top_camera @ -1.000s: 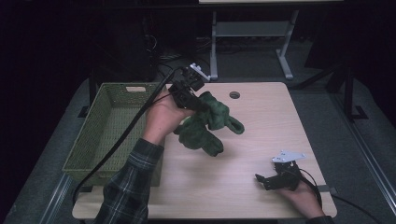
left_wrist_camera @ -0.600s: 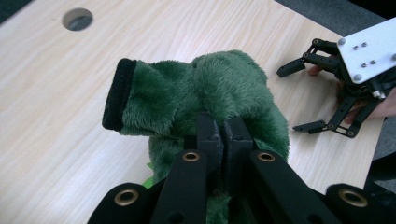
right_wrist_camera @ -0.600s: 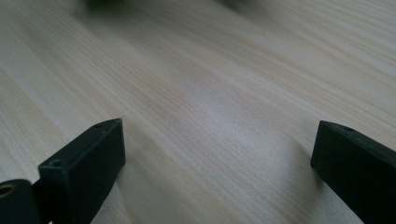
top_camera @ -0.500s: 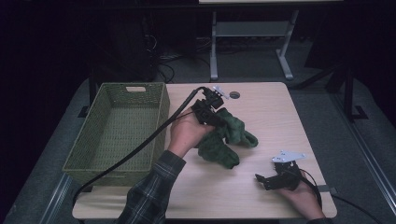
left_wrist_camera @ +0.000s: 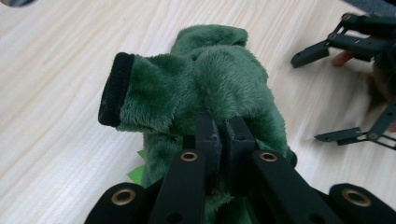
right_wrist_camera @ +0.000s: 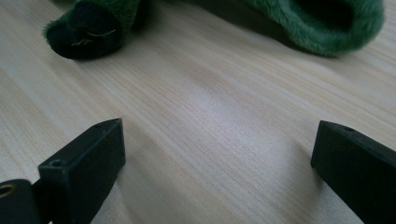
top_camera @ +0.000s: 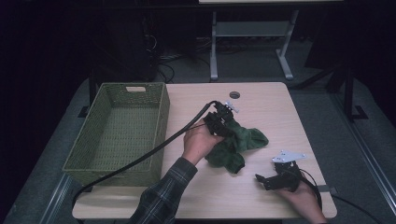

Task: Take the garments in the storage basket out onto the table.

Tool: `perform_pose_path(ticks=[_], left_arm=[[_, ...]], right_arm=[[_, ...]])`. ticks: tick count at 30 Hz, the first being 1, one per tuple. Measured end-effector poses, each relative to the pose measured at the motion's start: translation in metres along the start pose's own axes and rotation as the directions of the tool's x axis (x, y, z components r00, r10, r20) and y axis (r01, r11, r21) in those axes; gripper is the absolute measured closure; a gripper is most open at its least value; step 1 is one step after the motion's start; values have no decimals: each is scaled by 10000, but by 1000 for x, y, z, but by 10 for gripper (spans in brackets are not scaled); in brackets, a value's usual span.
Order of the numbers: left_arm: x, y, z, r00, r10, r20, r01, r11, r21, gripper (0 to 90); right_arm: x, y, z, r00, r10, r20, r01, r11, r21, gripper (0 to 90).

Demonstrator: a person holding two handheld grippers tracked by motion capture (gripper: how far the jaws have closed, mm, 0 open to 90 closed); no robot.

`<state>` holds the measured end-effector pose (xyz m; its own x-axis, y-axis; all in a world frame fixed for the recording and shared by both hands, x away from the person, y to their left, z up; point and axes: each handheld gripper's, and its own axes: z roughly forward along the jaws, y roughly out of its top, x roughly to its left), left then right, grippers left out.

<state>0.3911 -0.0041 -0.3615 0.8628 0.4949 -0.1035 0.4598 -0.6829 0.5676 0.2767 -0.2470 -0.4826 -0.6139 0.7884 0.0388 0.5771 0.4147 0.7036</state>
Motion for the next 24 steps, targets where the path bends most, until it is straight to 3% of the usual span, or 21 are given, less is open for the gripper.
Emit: perform_pose_path(ticks=[4,9,12,18,24], left_arm=[[2,-3,9,10000,78,39,-79,9999,147,831],[3,-4,11,9999,119,-31,-119,9999,59,638],[3,-5,6,9994,290,-186,-289,9996,80,525],[3,-11,-7,9987,162,-485,-177,9993,-316,363],[3,-22,-28,9947,159,-1018,-211,9985,-503,301]], right_arm=[[0,0,0,10000,13,-10,-13,10000,-3,25],[0,0,0,10000,14,-10,-14,10000,0,25],[0,0,0,10000,8,-8,-8,10000,-2,25],[0,0,0,10000,-1,-8,1,10000,-5,25],[0,0,0,10000,1,-5,-1,10000,-5,25]])
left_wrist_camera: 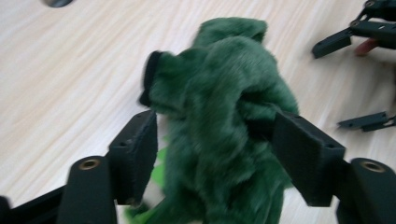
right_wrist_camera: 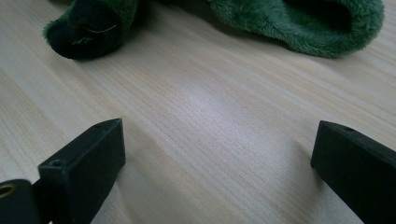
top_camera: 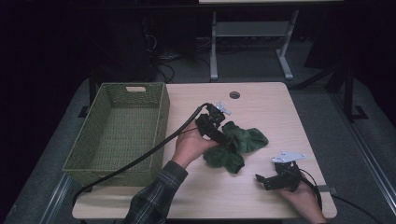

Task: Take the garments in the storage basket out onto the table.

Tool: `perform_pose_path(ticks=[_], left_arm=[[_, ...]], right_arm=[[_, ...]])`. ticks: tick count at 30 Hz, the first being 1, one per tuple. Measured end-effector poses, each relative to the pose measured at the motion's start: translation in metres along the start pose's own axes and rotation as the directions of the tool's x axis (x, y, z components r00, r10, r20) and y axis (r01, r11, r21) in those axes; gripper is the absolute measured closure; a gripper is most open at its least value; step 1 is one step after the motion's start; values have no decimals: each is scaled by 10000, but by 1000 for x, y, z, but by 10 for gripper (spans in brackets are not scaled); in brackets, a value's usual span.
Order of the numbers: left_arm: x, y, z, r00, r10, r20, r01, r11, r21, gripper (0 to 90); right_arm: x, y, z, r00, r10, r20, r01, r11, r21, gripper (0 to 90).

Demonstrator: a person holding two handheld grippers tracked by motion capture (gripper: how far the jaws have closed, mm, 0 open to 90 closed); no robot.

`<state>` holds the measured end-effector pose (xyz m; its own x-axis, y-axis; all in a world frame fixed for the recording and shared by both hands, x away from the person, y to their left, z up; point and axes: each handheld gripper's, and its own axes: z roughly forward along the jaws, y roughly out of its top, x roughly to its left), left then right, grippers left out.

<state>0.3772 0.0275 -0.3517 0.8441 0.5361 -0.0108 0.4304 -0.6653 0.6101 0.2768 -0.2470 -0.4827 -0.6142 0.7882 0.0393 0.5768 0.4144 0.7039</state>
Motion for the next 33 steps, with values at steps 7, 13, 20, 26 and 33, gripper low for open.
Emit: perform_pose_path(ticks=[7,13,20,26,33], left_arm=[[-1,-18,-23,9988,-151,-465,140,9996,-246,254],[-6,-39,-29,9947,-477,-910,448,9984,-337,153],[-18,-65,-28,9945,-636,-835,597,9970,-485,132],[-31,-82,-21,9948,-686,-754,661,9972,-353,134],[-45,-99,-13,9955,-651,-689,636,9977,-236,135]], right_arm=[[0,0,0,10000,3,-1,-3,10000,-1,24],[0,0,0,10000,5,-1,-5,10000,-1,24],[0,0,0,10000,-2,13,2,10000,-8,25],[0,0,0,10000,6,25,-5,10000,-10,25],[1,0,0,10000,29,12,-29,10000,71,26]])
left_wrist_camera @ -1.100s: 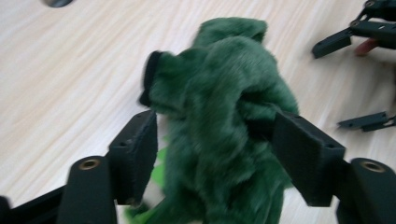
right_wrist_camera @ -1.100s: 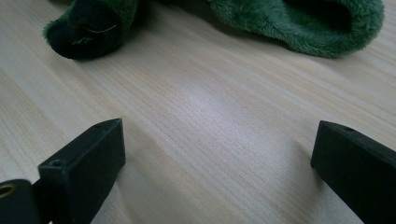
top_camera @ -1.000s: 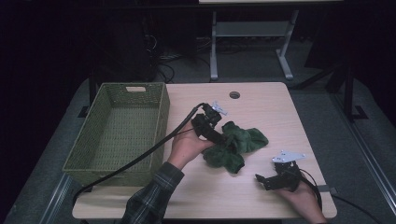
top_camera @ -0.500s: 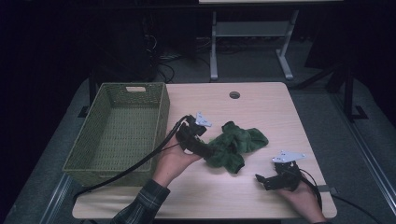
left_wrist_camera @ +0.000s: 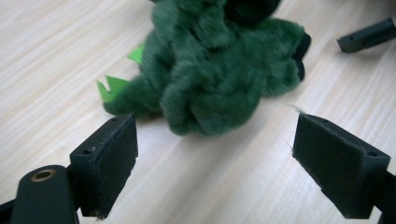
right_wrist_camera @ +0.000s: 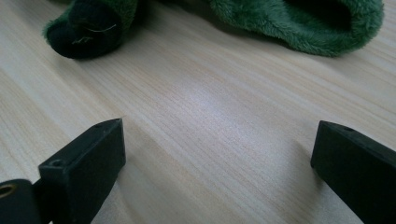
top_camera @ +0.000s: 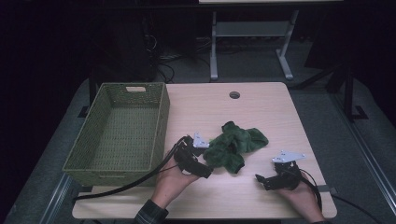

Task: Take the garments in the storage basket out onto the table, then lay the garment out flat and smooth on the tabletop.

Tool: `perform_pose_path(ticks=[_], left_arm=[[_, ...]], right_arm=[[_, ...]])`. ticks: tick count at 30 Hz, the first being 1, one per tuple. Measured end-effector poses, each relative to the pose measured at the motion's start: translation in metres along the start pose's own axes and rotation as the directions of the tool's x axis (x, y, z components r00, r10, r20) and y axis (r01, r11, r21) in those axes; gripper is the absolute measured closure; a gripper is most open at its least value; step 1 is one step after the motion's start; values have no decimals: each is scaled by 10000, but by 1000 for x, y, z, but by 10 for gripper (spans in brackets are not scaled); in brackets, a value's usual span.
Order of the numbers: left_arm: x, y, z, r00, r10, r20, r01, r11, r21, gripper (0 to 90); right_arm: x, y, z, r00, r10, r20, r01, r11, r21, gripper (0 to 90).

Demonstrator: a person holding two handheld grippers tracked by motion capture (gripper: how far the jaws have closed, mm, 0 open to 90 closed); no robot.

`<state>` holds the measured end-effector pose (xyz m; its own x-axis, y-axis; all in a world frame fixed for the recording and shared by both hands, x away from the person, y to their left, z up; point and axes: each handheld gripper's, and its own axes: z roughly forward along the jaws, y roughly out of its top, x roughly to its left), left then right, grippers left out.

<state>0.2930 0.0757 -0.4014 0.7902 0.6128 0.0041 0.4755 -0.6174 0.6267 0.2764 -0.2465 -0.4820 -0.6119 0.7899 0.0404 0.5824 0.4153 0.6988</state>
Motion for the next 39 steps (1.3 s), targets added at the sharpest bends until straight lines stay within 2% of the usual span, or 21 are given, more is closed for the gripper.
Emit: perform_pose_path(ticks=[4,9,11,13,15,20,25,30,31,33,35,39], left_arm=[[-8,-9,6,10000,23,-22,-24,10000,-89,135],[-8,-28,13,9998,-216,-15,216,9995,-215,138],[-8,-32,14,9999,-124,-113,122,9998,-167,138],[-9,-34,14,9997,152,-214,-154,9999,-67,140],[-10,-34,14,9996,263,-133,-265,9996,-108,146],[-11,-29,17,9983,468,336,-454,9982,-394,266],[-8,-23,13,9977,219,644,-168,9967,-793,418],[-7,-19,11,9967,73,806,1,9958,-913,525],[-7,-17,12,9967,49,809,16,9968,-800,553],[-13,-11,15,9978,356,566,-314,9968,-730,565],[-18,-4,19,9977,422,540,-378,9961,-794,543],[-13,1,27,9970,81,769,-3,9949,-1004,533]], right_arm=[[0,2,-1,10000,8,-74,-7,9998,191,26],[3,7,-4,9998,92,-147,-94,9999,-86,27],[3,9,-6,9996,97,-267,-102,9997,-203,48],[5,11,-9,9995,82,-310,-90,9996,-281,50],[6,12,-9,9995,99,-303,-109,9994,-332,50],[6,13,-6,9994,216,-251,-223,9994,-249,51],[8,12,-9,9993,272,-270,-279,9993,-245,51],[10,12,-9,9988,297,-383,-304,9994,-186,51],[11,12,-9,9987,288,-425,-296,9994,-190,51],[13,13,-9,9987,222,-467,-232,9995,-211,51],[15,14,-8,9983,222,-541,-233,9995,-208,51],[19,15,-8,9981,86,-602,-101,9997,-242,51]])
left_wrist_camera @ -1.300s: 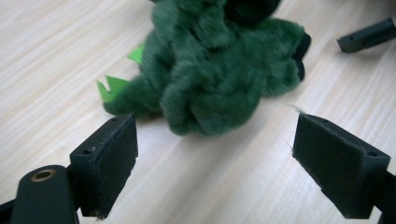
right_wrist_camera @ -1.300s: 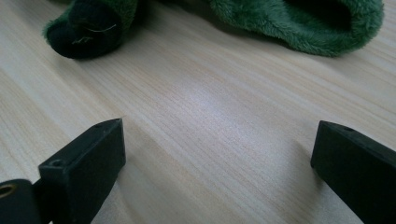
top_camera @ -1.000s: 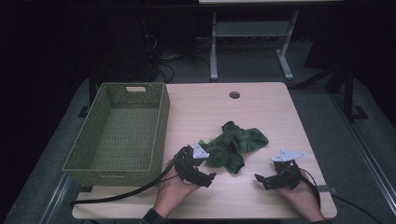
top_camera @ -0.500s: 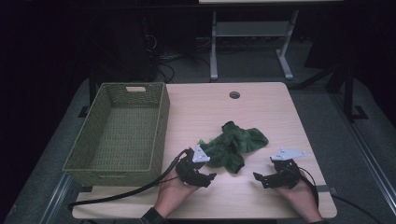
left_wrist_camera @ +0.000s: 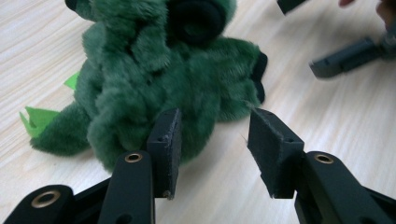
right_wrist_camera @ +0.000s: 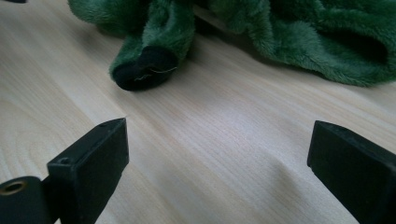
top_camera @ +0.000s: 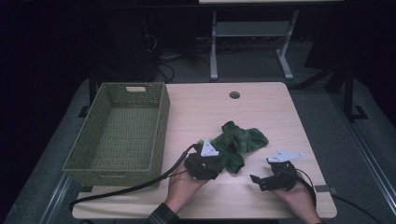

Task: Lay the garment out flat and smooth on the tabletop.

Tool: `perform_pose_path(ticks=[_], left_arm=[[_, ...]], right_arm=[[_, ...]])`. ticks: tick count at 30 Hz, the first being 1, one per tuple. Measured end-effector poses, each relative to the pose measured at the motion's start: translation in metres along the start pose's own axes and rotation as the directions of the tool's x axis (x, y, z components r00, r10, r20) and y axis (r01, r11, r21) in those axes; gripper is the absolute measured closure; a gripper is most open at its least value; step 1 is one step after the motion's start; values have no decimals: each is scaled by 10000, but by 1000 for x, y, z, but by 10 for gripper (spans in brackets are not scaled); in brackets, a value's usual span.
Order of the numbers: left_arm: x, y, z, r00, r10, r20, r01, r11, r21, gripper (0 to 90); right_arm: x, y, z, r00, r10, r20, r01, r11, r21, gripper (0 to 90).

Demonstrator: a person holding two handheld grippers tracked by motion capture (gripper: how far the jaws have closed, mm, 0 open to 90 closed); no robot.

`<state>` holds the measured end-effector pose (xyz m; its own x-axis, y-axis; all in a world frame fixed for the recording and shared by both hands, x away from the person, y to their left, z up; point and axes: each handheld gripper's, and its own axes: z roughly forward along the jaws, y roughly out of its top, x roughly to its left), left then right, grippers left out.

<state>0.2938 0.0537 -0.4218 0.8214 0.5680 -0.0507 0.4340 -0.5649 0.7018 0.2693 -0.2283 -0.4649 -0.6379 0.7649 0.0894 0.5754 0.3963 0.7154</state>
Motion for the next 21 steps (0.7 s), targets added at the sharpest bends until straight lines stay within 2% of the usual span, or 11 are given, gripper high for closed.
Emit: perform_pose_path(ticks=[2,4,6,7,8,9,10,14,18,21], left_arm=[[2,0,3,9999,-88,98,88,10000,-18,533],[0,3,8,9998,169,-97,-167,9997,170,535],[-4,7,12,9994,349,71,-350,9993,119,533],[-3,8,15,9995,248,173,-250,9996,94,531],[-1,9,18,9997,243,-23,-242,9994,256,520],[0,9,23,9983,438,-376,-420,9980,474,504],[2,9,26,9978,429,-495,-404,9979,513,488],[8,10,37,9960,496,-749,-450,9971,618,468],[18,12,44,9960,378,-805,-327,9974,647,450],[22,12,47,9964,366,-759,-310,9968,733,503]], right_arm=[[0,1,1,10000,10,-60,-10,10000,-22,54],[1,2,2,9996,138,-246,-139,9999,-15,59],[4,5,4,9993,85,-364,-88,9999,-65,69],[5,7,5,9990,20,-446,-23,10000,-81,106],[7,9,5,9983,-86,-578,75,9998,-186,138],[8,10,6,9980,-131,-617,116,9997,-235,138],[9,12,7,9978,-91,-653,75,9997,-240,150],[12,20,12,9952,3,-974,-40,9993,-385,252],[13,27,19,9929,90,-1187,-154,9985,-533,319],[12,32,26,9921,203,-1238,-267,9984,-502,347]])
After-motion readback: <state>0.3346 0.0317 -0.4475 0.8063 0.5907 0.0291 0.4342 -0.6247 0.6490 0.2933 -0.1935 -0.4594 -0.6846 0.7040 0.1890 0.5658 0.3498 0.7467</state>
